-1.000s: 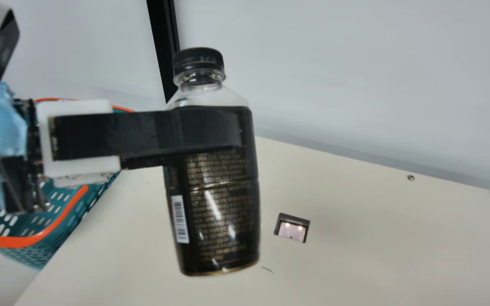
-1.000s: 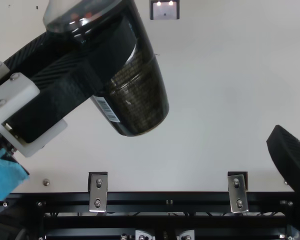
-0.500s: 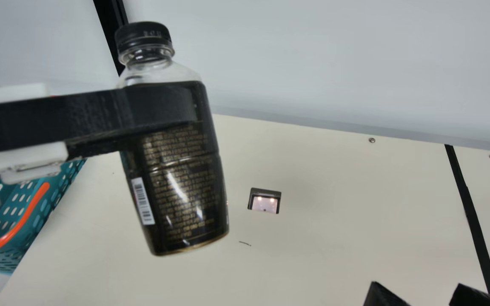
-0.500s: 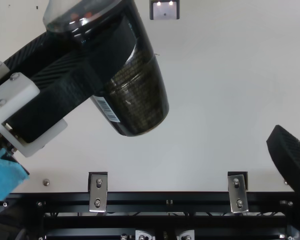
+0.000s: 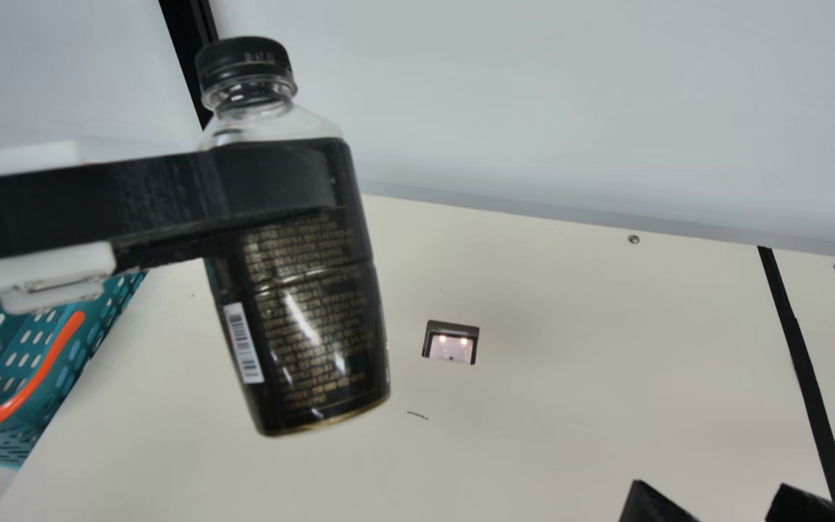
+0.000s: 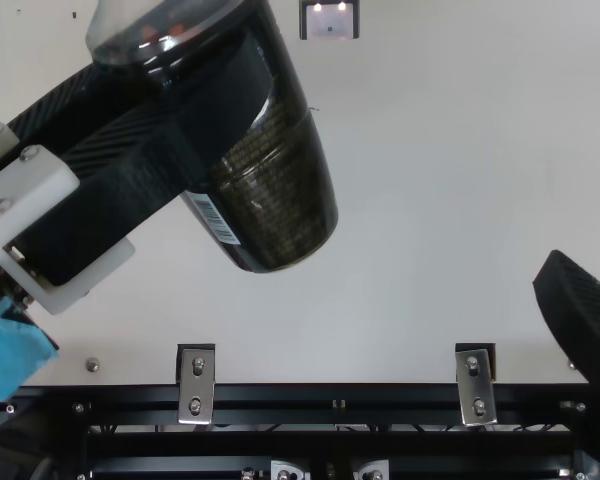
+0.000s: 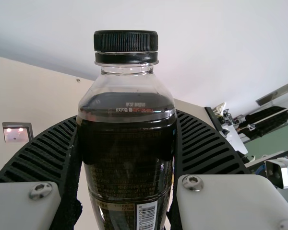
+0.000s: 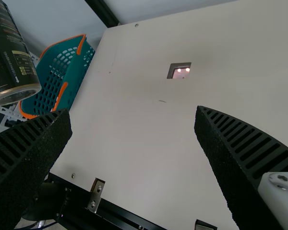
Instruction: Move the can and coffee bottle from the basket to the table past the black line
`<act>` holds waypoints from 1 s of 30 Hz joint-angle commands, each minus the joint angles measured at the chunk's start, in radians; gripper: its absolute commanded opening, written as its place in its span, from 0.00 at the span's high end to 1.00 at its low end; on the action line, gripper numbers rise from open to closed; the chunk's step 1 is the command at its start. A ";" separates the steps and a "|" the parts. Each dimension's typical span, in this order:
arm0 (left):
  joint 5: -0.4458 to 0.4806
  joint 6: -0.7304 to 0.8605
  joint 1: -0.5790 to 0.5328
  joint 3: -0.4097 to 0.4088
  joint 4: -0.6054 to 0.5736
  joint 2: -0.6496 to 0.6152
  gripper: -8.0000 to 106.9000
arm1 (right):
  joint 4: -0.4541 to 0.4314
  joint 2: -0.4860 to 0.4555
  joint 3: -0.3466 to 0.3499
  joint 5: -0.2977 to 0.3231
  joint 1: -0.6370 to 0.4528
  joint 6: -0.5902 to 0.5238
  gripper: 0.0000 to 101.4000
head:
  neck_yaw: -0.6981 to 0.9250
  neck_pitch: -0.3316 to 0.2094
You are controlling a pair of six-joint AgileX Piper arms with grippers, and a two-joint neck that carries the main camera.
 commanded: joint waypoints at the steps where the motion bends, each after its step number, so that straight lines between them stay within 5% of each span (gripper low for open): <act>1: -0.002 -0.004 -0.001 0.000 -0.002 0.001 0.84 | 0.000 0.000 0.000 0.000 0.000 0.000 0.00 | -0.005 -0.001; 30: -0.197 -0.284 -0.259 -0.122 0.155 0.063 0.84 | 0.000 0.000 0.000 0.000 0.000 0.000 0.00 | -0.005 -0.001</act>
